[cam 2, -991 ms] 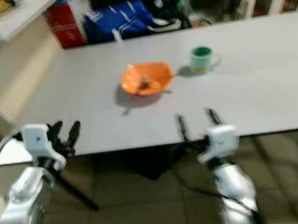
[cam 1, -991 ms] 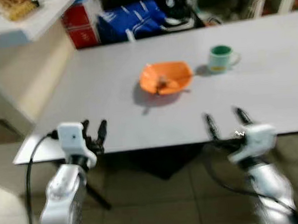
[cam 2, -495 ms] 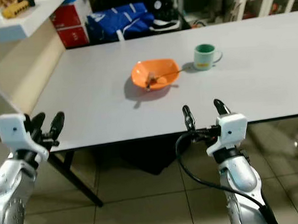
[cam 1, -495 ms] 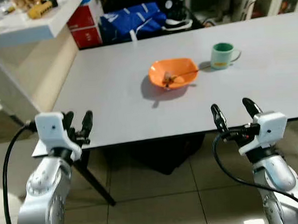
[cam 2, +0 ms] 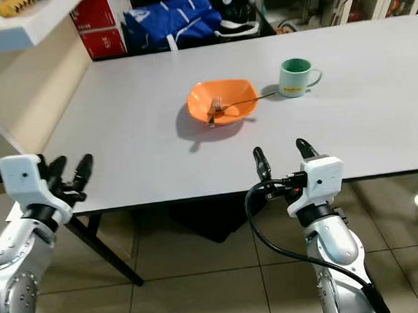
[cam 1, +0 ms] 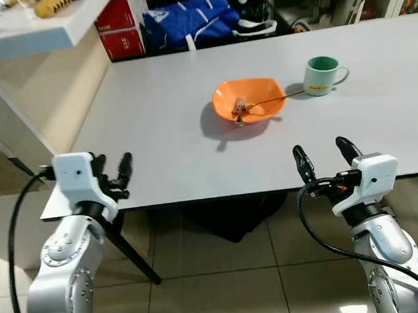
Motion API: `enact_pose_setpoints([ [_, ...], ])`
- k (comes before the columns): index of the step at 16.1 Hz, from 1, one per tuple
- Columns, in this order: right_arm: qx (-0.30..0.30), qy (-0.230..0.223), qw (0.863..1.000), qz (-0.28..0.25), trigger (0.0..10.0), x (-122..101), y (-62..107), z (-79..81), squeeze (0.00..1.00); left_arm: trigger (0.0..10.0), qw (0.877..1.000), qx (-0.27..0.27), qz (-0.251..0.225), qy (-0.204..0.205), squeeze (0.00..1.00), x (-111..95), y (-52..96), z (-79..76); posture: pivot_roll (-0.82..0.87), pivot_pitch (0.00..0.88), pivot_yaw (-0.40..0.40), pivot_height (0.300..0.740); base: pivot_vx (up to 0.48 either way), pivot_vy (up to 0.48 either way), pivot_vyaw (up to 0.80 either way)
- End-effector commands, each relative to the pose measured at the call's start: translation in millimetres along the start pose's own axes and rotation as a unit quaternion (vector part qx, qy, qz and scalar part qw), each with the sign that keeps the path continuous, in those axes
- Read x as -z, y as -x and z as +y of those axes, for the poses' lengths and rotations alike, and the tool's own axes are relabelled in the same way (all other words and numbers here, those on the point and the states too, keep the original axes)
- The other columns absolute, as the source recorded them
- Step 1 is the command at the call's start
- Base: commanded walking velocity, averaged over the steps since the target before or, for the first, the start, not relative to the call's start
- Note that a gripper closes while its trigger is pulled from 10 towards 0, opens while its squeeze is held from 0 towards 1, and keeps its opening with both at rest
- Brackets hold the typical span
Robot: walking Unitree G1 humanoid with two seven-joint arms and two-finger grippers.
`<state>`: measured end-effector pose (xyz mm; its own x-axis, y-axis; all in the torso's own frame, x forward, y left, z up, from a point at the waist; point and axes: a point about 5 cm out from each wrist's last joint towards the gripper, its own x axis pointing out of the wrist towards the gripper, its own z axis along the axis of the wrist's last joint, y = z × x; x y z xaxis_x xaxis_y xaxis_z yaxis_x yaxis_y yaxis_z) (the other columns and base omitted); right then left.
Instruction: Setting the table
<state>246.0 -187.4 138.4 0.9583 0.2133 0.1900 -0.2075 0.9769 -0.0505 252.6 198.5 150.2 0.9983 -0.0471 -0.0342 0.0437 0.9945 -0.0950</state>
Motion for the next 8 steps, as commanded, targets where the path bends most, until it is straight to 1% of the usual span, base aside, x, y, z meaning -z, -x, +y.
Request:
enact_pose_setpoints([
  [1,-0.009,0.002,1.0,-0.007,10.0,-5,-3.7,4.5,0.0,10.0,1.0,-0.012,-0.001,-0.008,0.0,-2,1.2,2.9,-0.24,0.0,0.132,0.74,0.0,0.469,0.0],
  [3,-0.011,-0.003,1.0,-0.005,10.0,-5,-3.9,6.5,0.0,10.0,1.0,-0.015,0.0,-0.003,0.0,0,1.2,0.6,-0.23,0.0,0.126,0.74,0.0,0.474,0.0],
  [5,-0.011,-0.005,1.0,0.002,10.0,-4,-4.4,4.0,0.0,10.0,1.0,-0.017,0.002,-0.004,0.0,2,2.8,-0.3,-0.23,0.0,0.123,0.74,0.0,0.48,0.0],
  [7,-0.019,0.005,1.0,0.001,10.0,-6,-13.1,-1.4,0.0,10.0,1.0,-0.016,0.006,-0.007,0.0,5,2.9,-1.1,-0.23,0.0,0.118,0.74,0.0,0.48,0.0],
  [8,-0.018,0.005,1.0,0.001,10.0,-6,-14.0,-2.6,0.0,10.0,1.0,-0.011,0.006,-0.011,0.0,5,2.5,-1.9,-0.22,0.0,0.116,0.74,0.0,0.48,0.0],
])
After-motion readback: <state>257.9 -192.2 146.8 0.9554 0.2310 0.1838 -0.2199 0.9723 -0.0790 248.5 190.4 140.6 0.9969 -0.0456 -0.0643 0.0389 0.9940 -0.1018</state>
